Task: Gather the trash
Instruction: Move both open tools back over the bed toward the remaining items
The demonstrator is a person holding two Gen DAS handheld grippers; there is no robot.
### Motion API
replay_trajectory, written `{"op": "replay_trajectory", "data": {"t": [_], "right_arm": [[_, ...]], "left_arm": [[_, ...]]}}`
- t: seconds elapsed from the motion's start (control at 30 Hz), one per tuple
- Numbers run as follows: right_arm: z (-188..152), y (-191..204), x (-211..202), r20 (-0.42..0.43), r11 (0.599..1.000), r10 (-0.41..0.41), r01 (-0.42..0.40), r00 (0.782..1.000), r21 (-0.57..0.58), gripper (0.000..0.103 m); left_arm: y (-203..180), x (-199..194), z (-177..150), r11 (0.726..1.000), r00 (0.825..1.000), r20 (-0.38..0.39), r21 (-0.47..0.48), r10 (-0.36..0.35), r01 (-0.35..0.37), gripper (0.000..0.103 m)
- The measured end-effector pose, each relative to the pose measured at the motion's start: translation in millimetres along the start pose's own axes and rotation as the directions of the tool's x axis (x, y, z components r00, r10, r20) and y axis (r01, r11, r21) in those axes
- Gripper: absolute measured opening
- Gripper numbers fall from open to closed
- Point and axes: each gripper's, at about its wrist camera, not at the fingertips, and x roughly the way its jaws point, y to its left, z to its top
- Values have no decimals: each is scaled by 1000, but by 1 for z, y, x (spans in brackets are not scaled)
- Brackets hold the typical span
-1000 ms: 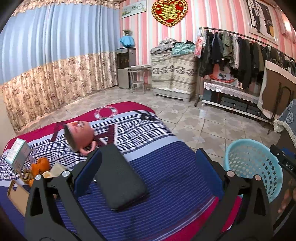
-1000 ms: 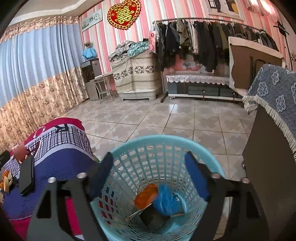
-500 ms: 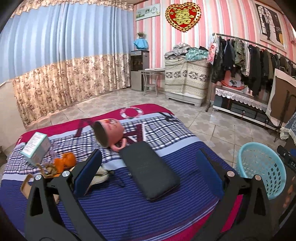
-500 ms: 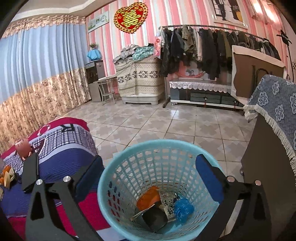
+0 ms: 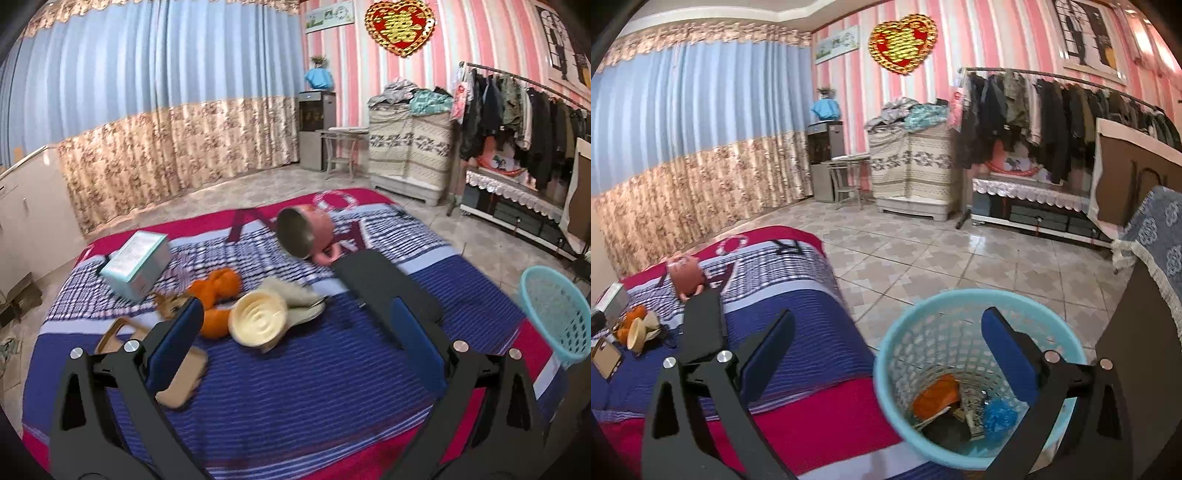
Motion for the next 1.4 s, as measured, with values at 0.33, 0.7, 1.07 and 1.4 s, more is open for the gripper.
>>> {"op": "replay_trajectory", "data": {"t": [0.33, 0.7, 1.07, 1.4], "right_arm": [[-9, 53, -2, -39, 991, 93, -96, 995, -94, 98], [-19, 87, 5, -111, 976, 176, -188, 978, -108, 98], [-19, 151, 7, -122, 943, 247, -268, 961, -199, 98], [-36, 249, 33, -270, 835, 420, -486, 866, -259, 98]], "left_arm": [[56, -5, -13, 996, 999, -16, -72, 47, -48, 97], [106, -5, -31, 984, 991, -45, -120, 125, -129, 97], [152, -1, -47, 978, 981, -80, -98, 177, -185, 97], [199, -7, -58, 954, 963, -99, -140, 252, -264, 97]]}}
